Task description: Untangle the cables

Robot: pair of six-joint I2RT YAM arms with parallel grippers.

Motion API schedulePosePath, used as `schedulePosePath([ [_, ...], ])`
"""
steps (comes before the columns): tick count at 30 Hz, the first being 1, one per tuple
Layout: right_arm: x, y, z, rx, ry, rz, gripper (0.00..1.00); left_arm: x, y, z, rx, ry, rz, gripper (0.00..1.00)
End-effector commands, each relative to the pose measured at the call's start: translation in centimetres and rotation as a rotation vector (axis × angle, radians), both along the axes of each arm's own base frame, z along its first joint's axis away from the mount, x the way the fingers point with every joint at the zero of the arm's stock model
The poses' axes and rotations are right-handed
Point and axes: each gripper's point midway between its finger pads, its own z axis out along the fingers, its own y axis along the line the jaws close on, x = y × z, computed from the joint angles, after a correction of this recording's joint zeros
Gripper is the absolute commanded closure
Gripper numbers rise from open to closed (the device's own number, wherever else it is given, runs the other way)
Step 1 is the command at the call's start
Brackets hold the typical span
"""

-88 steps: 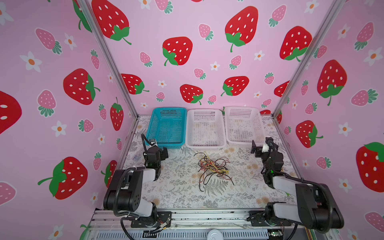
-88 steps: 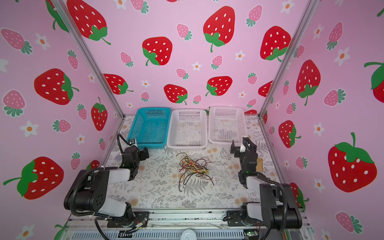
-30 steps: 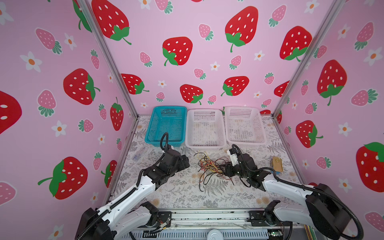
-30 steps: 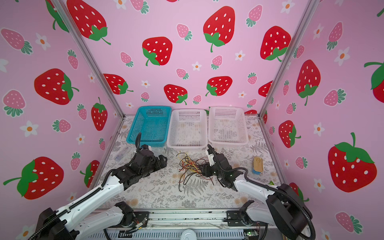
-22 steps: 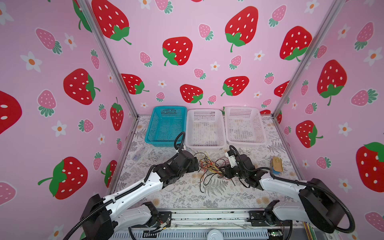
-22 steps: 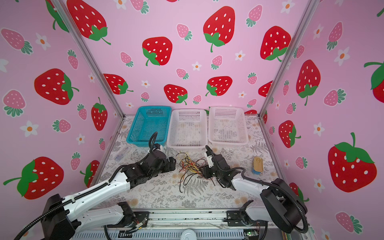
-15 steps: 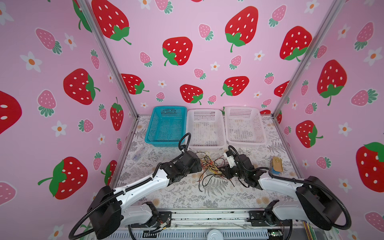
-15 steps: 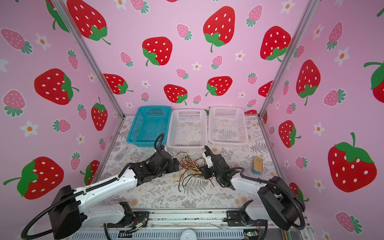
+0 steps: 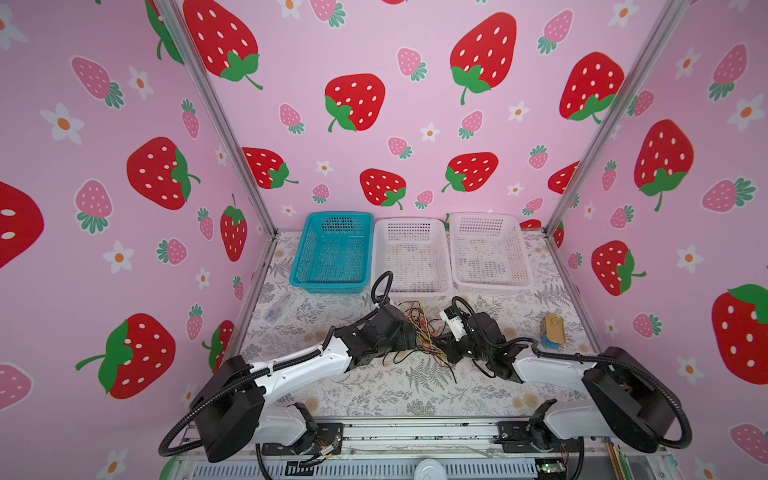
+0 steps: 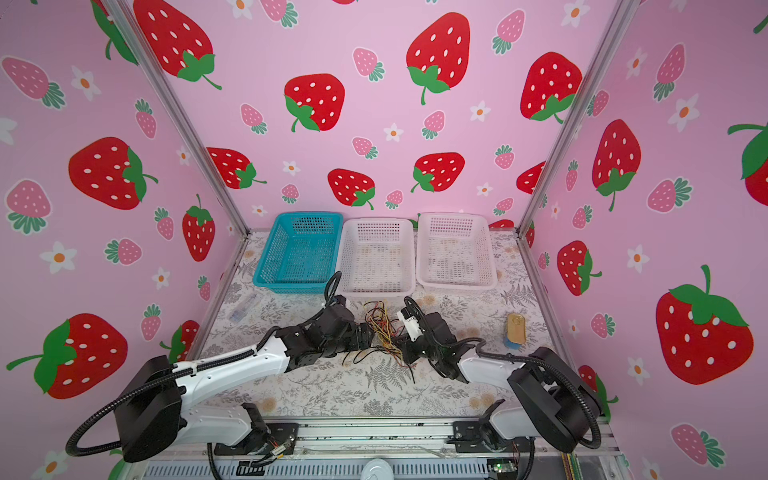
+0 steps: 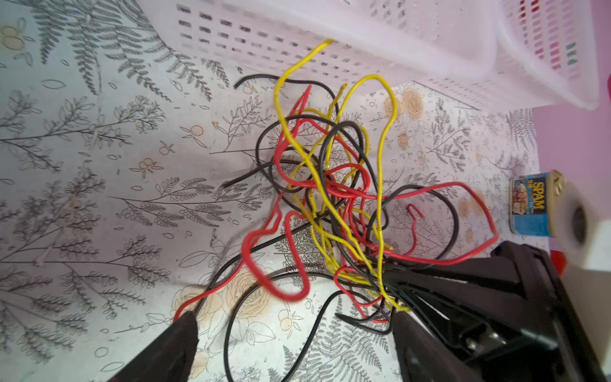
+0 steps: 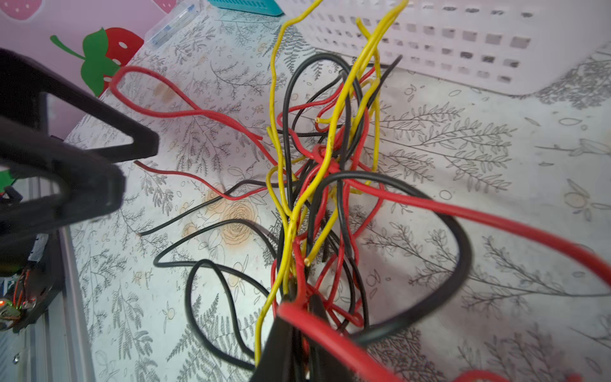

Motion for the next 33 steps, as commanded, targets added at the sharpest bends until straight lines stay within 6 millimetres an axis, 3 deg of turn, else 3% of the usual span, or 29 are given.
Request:
schedulePosePath([
  [1, -1.7, 1.0, 1.2, 0.055, -0.048, 0.088, 1.0, 0.2, -1.2, 0.6, -0.091, -0.005, 0.013, 0.07],
  [6, -3.0, 1.9, 2.3, 0.061, -0.119, 0.139, 1.0, -0.1, -1.7, 0.1, -0.08, 0.03, 0.02, 0.07],
  [13, -3.3, 1.4, 4.0, 0.102, -0.194, 0.116, 1.0, -0.9, -1.3, -1.2, -0.066, 0.059, 0.024, 0.1],
  [20, -4.4, 1.8, 4.8, 0.168, -0.189, 0.17, 1.0, -1.4, -0.2, -2.8, -0.056, 0.069, 0.051, 0.19],
  [33, -5.9, 2.6, 4.7, 0.204, -0.161, 0.259, 1.0, -1.0, -1.4, -3.2, -0.09, 0.055, 0.033, 0.4],
])
